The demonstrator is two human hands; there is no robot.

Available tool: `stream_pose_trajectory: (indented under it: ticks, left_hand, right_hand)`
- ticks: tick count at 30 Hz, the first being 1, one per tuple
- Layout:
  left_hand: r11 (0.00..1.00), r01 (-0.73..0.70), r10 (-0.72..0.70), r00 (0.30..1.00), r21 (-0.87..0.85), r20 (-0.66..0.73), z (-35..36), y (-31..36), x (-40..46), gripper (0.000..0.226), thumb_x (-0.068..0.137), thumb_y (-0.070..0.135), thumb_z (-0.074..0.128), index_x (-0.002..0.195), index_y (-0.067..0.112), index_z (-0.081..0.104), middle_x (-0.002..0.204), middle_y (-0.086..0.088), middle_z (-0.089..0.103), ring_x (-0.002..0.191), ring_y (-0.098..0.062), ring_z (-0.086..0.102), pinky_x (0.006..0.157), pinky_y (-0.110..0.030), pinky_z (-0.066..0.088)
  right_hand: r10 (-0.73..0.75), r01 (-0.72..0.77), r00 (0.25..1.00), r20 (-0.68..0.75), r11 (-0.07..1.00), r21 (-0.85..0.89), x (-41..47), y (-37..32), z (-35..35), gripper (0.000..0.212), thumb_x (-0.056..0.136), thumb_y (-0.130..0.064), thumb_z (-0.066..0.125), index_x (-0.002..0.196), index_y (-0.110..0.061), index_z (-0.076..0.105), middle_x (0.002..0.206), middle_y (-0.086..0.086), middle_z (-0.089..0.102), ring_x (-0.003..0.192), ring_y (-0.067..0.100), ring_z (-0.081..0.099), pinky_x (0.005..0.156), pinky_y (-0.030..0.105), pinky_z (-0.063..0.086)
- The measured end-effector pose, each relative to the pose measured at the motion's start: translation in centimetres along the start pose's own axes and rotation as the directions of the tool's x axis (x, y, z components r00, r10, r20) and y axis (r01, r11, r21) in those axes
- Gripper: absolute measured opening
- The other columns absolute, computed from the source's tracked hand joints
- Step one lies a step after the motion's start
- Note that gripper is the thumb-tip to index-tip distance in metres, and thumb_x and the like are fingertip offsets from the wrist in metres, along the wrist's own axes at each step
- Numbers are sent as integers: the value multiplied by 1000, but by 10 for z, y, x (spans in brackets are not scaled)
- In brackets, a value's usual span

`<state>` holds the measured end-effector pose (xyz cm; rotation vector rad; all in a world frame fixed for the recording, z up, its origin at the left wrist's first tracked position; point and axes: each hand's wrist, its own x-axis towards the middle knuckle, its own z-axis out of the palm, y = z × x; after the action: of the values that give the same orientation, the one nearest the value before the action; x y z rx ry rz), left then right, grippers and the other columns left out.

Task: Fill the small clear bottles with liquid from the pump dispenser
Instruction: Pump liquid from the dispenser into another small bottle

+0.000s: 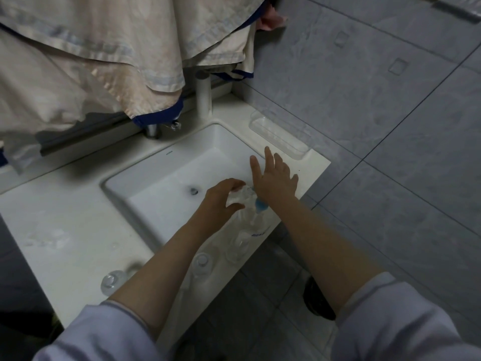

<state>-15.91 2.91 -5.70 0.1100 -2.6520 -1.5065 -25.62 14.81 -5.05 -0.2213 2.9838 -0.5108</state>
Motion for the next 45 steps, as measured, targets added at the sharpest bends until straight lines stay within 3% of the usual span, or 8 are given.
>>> stream_pose_trajectory:
  ticks: [2,9,15,19,27,40,45]
  left_hand:
    - [1000,-12,12,1000,25,-4,-1,1,-2,45,84,16,65,126,11,50,126,-3,55,114,-11,50,94,-15,34]
    - [998,-22,22,1000,66,3,2,4,-3,46,84,13,65,125,2,50,125,-14,56,116,-22,54,99,-20,36]
    - [1000,2,-2,1000,26,2,-4,8,-3,46,85,16,64,128,9,49,128,-5,53,118,-13,49,97,-17,34]
    - [996,-7,7,1000,88,2,0,12,-3,44,87,15,61,127,2,49,128,-12,55,117,-21,52,101,-21,35]
    - [997,2,-2,1000,74,-2,-3,14,-3,45,84,16,65,125,5,51,125,-10,57,115,-20,53,96,-16,33]
    - [994,17,-20,999,105,31,-5,20,-2,47,86,16,63,129,4,48,130,-12,54,120,-22,51,104,-25,35]
    - [994,-5,3,1000,106,26,-5,21,-3,46,85,14,64,127,3,49,129,-12,54,119,-21,51,102,-21,34]
  right_hand:
    - [17,-17,1000,3,1000,13,-1,0,1,73,88,-70,2,151,-33,0,160,3,9,145,28,11,114,55,3]
    - [41,-41,999,29,999,1,-3,3,9,73,88,-70,2,151,-32,0,159,3,10,145,29,13,113,57,4]
    - [-8,9,998,-56,1000,16,1,-1,2,72,89,-69,5,151,-33,5,159,3,14,143,29,19,113,57,6]
    - [47,-47,999,0,999,12,-5,2,8,72,89,-68,2,151,-32,1,159,4,14,143,29,18,113,57,6]
    - [15,-15,1000,-9,999,30,0,1,2,72,89,-69,3,151,-33,1,159,3,13,142,30,21,112,57,8]
    - [45,-45,999,19,999,25,1,1,0,72,89,-68,2,151,-32,0,159,3,13,141,31,24,112,57,12]
    - [53,-54,998,21,998,24,-4,1,4,71,89,-68,2,151,-32,1,158,3,15,140,31,25,112,58,12]
